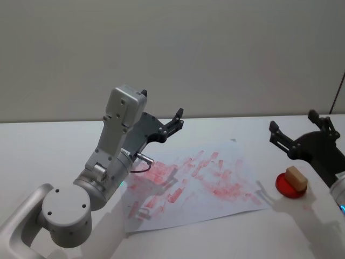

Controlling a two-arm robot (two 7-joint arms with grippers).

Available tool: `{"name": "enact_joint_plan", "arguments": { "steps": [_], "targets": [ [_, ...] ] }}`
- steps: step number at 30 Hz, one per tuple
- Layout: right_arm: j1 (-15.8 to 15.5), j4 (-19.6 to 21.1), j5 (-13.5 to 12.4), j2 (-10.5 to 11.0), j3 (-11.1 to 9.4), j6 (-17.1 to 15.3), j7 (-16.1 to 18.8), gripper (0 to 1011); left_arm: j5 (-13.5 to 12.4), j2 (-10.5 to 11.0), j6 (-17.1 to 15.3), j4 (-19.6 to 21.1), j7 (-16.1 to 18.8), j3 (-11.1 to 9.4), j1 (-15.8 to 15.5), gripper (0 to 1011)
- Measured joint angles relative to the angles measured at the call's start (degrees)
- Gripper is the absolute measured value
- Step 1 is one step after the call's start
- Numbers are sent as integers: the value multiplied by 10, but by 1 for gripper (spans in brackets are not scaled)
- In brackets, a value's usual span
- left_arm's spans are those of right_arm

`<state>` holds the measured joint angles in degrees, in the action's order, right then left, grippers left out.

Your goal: Use the one hand to pick up the stamp and affix it onto the A4 paper.

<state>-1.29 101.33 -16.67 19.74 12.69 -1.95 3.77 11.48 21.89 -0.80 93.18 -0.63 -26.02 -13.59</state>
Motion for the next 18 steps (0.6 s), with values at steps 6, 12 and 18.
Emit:
{"name": "enact_joint_plan", "arguments": {
  "steps": [6, 12, 18],
  "targets": [
    [-32, 18, -20, 23, -14, -3, -16, 1001, 0, 0, 0, 0, 0, 0, 0, 1001],
    [-69, 33, -44, 46, -28, -11, -37, 1001, 0, 0, 0, 0, 0, 0, 0, 1001],
    [-105, 42, -68, 68, -42, -28, -53, 1001, 0, 0, 0, 0, 0, 0, 0, 1001]
  ]
}}
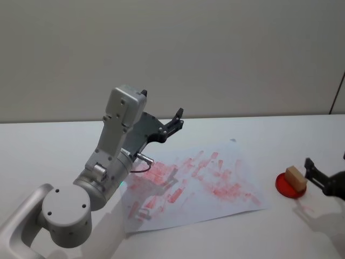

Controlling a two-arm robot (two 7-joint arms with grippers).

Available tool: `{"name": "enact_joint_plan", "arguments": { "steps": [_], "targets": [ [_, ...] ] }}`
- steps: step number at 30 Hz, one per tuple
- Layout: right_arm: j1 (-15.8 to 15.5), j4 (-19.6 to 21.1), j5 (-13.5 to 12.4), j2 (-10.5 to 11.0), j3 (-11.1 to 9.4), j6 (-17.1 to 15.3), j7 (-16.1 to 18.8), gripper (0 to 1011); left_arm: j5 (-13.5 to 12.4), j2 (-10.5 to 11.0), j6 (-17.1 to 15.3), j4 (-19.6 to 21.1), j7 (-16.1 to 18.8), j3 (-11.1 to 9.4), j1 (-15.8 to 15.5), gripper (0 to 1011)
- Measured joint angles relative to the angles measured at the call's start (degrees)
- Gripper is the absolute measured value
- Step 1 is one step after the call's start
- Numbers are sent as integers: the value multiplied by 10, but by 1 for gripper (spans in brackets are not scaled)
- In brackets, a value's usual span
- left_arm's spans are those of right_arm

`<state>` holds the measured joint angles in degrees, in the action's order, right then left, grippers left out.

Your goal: Use the one hand to pick up the stamp and affix it onto the A4 paper.

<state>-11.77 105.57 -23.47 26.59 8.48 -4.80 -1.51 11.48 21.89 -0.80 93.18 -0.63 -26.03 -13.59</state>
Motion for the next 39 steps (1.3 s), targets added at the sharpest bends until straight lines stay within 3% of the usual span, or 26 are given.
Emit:
{"name": "enact_joint_plan", "arguments": {
  "steps": [10, 23, 39],
  "targets": [
    [-10, -10, -9, 8, -4, -39, 7, 1001, 0, 0, 0, 0, 0, 0, 0, 1001],
    [30, -57, 17, -15, 11, -86, 39, 1001, 0, 0, 0, 0, 0, 0, 0, 1001],
    [82, -109, 52, -38, 21, -109, 70, 1001, 0, 0, 0, 0, 0, 0, 0, 1001]
  ]
}}
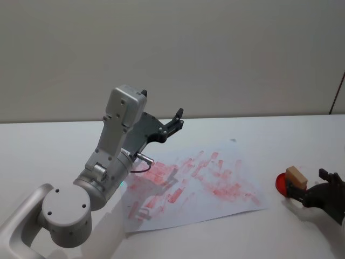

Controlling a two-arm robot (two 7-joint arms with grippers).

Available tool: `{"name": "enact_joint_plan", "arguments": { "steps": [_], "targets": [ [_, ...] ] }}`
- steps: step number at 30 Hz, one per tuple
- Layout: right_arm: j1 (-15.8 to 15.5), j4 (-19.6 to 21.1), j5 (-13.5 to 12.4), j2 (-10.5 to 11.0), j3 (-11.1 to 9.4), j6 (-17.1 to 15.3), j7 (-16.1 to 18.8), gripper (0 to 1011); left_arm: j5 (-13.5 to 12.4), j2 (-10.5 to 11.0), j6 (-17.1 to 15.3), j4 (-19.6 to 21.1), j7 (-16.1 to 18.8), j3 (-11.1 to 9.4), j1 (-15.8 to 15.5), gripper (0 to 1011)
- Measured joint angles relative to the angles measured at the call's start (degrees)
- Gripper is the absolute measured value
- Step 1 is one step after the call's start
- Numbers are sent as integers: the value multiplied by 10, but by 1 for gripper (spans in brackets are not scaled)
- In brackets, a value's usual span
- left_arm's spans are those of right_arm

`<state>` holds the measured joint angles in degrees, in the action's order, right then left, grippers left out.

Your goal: Use the one hand to pick up the stamp and affix it onto the A4 paper.

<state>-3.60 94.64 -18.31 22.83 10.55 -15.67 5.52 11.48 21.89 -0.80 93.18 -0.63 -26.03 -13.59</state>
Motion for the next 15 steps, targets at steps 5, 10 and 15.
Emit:
{"name": "enact_joint_plan", "arguments": {
  "steps": [5, 10, 15],
  "targets": [
    [17, -16, 11, -7, 3, -3, 12, 1001, 0, 0, 0, 0, 0, 0, 0, 1001],
    [26, -25, 17, -11, 5, -5, 20, 941, 0, 0, 0, 0, 0, 0, 0, 1001],
    [34, -32, 23, -14, 6, -6, 25, 815, 0, 0, 0, 0, 0, 0, 0, 1001]
  ]
}}
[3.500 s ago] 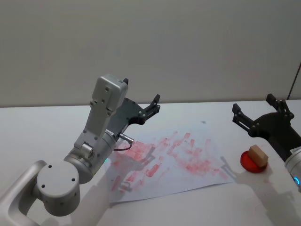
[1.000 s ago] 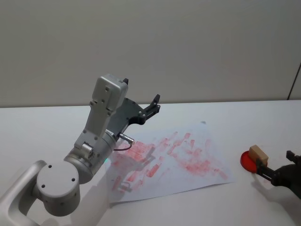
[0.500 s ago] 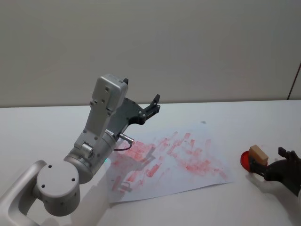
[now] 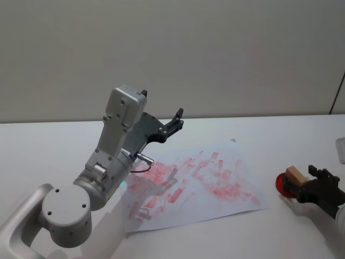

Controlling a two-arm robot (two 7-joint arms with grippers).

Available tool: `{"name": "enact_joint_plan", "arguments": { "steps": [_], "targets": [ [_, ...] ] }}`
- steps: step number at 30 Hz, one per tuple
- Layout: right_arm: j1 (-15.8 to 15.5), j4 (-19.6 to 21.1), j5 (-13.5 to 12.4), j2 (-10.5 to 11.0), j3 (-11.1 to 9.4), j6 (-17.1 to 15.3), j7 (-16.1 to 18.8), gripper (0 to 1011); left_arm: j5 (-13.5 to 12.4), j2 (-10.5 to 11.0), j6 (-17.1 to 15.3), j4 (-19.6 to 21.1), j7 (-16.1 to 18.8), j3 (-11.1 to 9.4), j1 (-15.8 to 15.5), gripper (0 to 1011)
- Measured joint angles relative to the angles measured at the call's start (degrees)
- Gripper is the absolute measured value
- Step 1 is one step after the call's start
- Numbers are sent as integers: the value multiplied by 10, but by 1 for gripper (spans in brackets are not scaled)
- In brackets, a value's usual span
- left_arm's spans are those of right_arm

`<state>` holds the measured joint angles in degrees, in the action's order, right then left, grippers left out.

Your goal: Use the one hand to pick up the stamp and affix it onto the A4 paper.

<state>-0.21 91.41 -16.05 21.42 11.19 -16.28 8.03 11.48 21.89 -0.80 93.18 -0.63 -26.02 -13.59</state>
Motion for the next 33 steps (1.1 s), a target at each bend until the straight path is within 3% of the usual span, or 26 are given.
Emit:
{"name": "enact_joint_plan", "arguments": {
  "steps": [19, 33],
  "targets": [
    [11, -11, 7, -4, 2, -2, 8, 223, 0, 0, 0, 0, 0, 0, 0, 1001],
    [14, -10, 13, -5, 2, 9, 16, 217, 0, 0, 0, 0, 0, 0, 0, 1001]
  ]
}}
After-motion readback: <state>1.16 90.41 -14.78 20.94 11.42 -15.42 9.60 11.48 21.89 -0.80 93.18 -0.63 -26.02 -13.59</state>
